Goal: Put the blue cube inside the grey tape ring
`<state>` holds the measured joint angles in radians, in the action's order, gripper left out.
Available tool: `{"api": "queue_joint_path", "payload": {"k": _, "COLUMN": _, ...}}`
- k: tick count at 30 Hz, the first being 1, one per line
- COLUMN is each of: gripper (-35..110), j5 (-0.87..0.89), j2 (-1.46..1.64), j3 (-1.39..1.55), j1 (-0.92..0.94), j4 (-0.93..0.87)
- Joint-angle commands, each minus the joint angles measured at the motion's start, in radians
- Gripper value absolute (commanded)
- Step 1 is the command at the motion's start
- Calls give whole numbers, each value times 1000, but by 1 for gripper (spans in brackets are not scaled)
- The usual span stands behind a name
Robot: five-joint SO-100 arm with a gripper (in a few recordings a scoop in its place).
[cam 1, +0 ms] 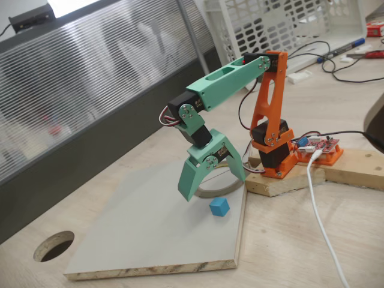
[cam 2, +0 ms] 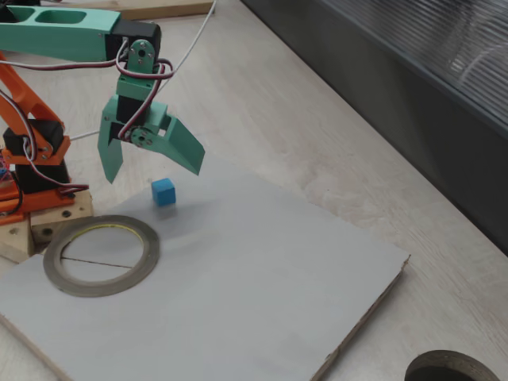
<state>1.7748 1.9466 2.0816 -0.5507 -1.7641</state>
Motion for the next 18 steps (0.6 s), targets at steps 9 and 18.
{"api": "queue_joint_path", "payload": {"k": 9, "gripper": 105, "j5": 15, "j2": 23, "j3": -6, "j1": -15, "j4": -12}}
{"api": "queue_joint_path", "payload": {"k": 18, "gripper": 105, "j5": 17, "j2": 20, "j3": 17, "j1": -15, "j4": 179}}
